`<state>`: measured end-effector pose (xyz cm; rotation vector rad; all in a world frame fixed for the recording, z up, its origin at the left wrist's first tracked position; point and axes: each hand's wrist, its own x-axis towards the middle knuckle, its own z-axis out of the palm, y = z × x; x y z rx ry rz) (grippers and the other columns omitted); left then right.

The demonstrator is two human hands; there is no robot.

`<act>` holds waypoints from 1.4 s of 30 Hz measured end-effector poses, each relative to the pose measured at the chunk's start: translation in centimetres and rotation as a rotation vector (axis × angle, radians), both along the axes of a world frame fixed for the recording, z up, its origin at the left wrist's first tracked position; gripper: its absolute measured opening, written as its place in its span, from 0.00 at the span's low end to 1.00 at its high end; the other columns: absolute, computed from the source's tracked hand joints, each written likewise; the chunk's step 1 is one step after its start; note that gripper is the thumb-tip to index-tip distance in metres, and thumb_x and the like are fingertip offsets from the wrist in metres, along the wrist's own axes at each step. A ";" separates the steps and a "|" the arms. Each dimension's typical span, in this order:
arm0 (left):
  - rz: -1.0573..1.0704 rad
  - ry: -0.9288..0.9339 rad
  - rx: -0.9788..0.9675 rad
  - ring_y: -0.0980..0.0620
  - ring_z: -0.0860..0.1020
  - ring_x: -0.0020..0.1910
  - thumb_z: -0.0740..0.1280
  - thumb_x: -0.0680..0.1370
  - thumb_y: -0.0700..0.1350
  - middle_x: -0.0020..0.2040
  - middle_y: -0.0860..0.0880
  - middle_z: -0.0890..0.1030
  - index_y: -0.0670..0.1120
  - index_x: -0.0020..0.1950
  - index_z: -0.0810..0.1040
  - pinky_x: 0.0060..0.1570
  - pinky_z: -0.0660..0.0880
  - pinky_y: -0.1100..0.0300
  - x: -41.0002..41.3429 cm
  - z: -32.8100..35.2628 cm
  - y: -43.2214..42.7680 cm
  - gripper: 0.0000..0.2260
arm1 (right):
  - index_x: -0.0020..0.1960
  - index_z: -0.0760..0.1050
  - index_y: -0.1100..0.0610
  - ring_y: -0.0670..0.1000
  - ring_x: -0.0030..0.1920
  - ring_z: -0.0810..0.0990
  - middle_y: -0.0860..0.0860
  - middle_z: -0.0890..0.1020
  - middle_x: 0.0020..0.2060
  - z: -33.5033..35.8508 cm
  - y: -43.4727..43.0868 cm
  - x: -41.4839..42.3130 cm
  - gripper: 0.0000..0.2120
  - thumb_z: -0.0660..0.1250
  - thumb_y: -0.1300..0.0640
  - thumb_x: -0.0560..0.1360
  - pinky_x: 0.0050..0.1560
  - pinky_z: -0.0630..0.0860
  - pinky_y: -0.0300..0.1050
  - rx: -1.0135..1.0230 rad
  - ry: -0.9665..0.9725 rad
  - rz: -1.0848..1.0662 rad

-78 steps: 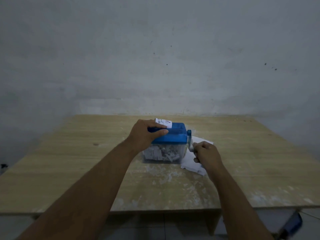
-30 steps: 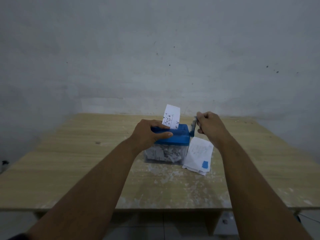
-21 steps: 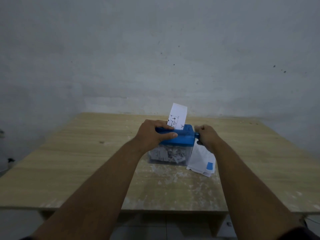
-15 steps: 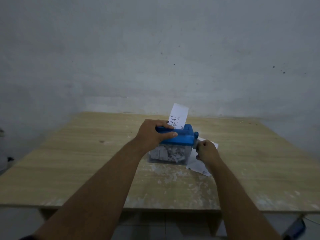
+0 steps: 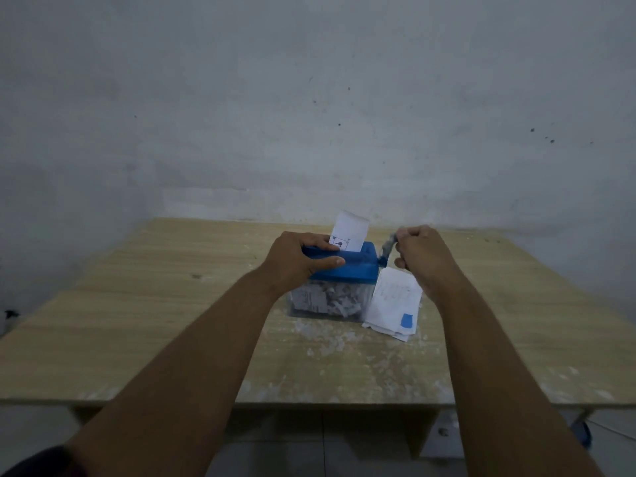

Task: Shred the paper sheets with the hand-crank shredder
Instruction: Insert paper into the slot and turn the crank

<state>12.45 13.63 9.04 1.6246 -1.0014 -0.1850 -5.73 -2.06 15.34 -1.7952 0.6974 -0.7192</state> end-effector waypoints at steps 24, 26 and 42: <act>0.008 -0.005 -0.037 0.70 0.80 0.53 0.84 0.71 0.47 0.59 0.57 0.85 0.46 0.54 0.90 0.51 0.77 0.74 -0.2 -0.6 -0.3 0.13 | 0.50 0.77 0.58 0.55 0.44 0.81 0.56 0.82 0.45 -8.0 2.0 -2.1 0.12 0.62 0.51 0.85 0.56 0.81 0.62 0.094 0.016 -0.178; -0.002 0.013 -0.037 0.69 0.81 0.54 0.83 0.71 0.46 0.60 0.57 0.85 0.46 0.54 0.90 0.51 0.78 0.73 -0.2 -0.6 -0.3 0.13 | 0.51 0.77 0.56 0.52 0.43 0.80 0.53 0.82 0.45 -5.8 2.3 -2.5 0.09 0.62 0.53 0.85 0.57 0.81 0.61 0.049 -0.036 -0.165; -0.020 0.004 -0.033 0.59 0.82 0.60 0.83 0.71 0.46 0.62 0.55 0.86 0.48 0.54 0.90 0.58 0.80 0.67 0.0 -0.5 -0.1 0.13 | 0.46 0.74 0.61 0.59 0.43 0.80 0.57 0.80 0.40 -5.6 -6.2 6.2 0.15 0.64 0.49 0.83 0.53 0.81 0.62 -0.096 0.163 -0.103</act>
